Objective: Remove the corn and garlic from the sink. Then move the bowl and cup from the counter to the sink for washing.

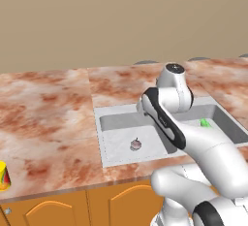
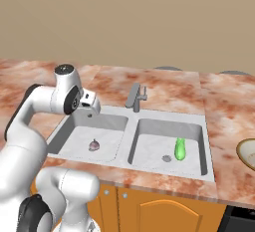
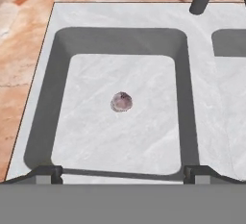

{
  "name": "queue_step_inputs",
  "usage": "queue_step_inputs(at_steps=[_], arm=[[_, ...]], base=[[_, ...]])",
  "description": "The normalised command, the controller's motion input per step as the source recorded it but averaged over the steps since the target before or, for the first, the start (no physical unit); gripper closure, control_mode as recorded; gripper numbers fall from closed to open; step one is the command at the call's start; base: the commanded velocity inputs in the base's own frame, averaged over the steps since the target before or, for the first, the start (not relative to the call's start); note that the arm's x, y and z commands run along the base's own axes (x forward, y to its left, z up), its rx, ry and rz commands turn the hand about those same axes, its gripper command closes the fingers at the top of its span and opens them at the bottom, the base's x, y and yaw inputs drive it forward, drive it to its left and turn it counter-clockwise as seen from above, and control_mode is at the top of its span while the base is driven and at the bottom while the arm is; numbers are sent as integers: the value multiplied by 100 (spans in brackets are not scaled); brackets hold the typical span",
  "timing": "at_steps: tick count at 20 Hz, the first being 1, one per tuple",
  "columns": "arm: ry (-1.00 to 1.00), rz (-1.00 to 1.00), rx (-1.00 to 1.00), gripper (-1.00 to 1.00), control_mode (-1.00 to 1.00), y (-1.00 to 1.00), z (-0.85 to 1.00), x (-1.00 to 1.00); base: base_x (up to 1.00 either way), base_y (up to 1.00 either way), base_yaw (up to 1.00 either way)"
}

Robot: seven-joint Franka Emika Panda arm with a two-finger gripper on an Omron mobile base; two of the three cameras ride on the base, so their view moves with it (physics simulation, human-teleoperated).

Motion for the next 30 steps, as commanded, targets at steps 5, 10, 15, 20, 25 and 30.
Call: queue_step_inputs(at_steps=[5, 10, 15, 20, 25, 30], arm=[[-11, 0, 0, -100, -100, 4, -18, 7], [-4, -1, 0, -100, -100, 2, -17, 9], [6, -2, 0, -100, -100, 0, -17, 8], [8, -1, 0, -100, -100, 0, -18, 7], [0, 0, 0, -100, -100, 2, -21, 6], [0, 0, 0, -100, -100, 2, -20, 5]], base=[[0, 0, 0], [0, 0, 0], [0, 0, 0], [0, 0, 0], [0, 0, 0], [0, 0, 0]])
